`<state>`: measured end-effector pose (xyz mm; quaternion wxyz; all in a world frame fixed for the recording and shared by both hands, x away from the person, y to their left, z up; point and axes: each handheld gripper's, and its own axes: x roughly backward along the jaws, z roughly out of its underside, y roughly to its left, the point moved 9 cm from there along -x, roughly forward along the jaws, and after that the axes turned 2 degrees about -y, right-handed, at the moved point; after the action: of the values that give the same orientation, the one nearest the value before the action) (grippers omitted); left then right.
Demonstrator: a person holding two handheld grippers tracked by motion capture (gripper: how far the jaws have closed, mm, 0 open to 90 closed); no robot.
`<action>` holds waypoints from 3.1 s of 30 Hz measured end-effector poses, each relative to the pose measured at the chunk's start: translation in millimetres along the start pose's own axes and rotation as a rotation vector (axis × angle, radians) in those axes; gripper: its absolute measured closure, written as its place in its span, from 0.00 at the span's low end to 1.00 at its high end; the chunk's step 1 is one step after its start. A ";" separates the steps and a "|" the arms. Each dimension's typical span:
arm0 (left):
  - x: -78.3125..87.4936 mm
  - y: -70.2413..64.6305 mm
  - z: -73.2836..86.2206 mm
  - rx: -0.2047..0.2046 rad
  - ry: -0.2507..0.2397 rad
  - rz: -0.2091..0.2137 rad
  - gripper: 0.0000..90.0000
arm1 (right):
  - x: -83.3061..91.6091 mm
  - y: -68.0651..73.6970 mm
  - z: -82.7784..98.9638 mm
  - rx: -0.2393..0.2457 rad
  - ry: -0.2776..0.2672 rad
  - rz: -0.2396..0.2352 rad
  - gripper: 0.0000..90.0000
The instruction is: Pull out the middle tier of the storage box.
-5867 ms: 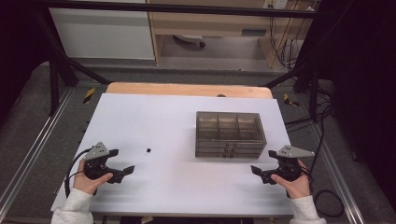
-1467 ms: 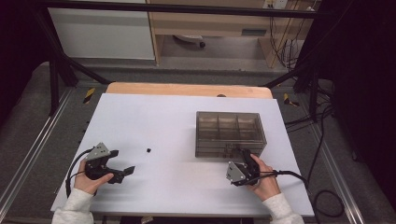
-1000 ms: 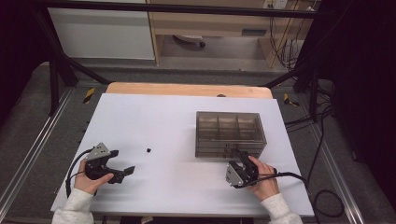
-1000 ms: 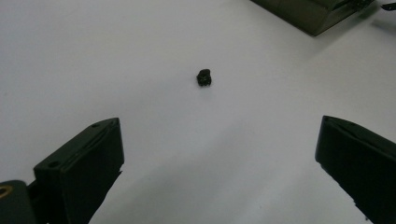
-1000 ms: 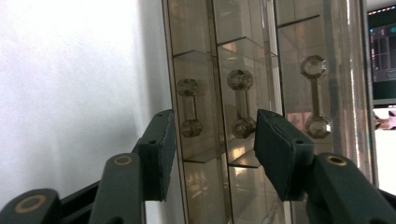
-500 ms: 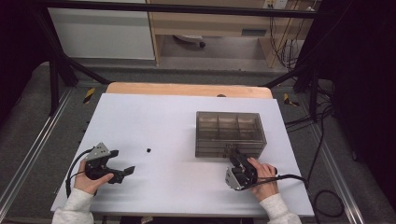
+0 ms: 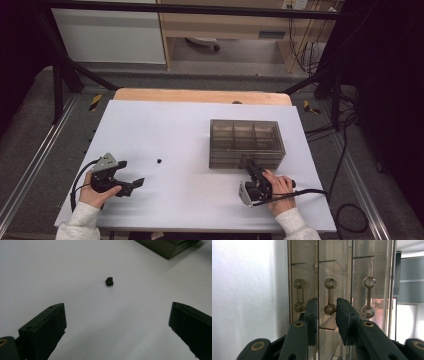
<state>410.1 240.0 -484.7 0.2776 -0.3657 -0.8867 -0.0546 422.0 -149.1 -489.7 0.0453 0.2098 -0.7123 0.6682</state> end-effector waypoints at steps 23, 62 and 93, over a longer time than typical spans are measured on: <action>0.2 0.0 -0.3 -0.003 0.000 -0.002 0.01 | 0.1 1.8 3.4 -0.003 -0.015 0.073 0.85; 0.5 0.0 -0.5 -0.006 -0.001 -0.003 0.01 | -0.4 3.4 2.6 0.051 -0.021 0.142 0.89; -0.4 -1.1 0.2 -0.007 0.003 0.000 0.01 | 20.3 -0.8 2.7 -0.057 -0.052 0.130 0.69</action>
<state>409.5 238.9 -484.9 0.2777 -0.3663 -0.8862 -0.0582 404.4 -156.5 -482.3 -0.0106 0.1790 -0.7440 0.6437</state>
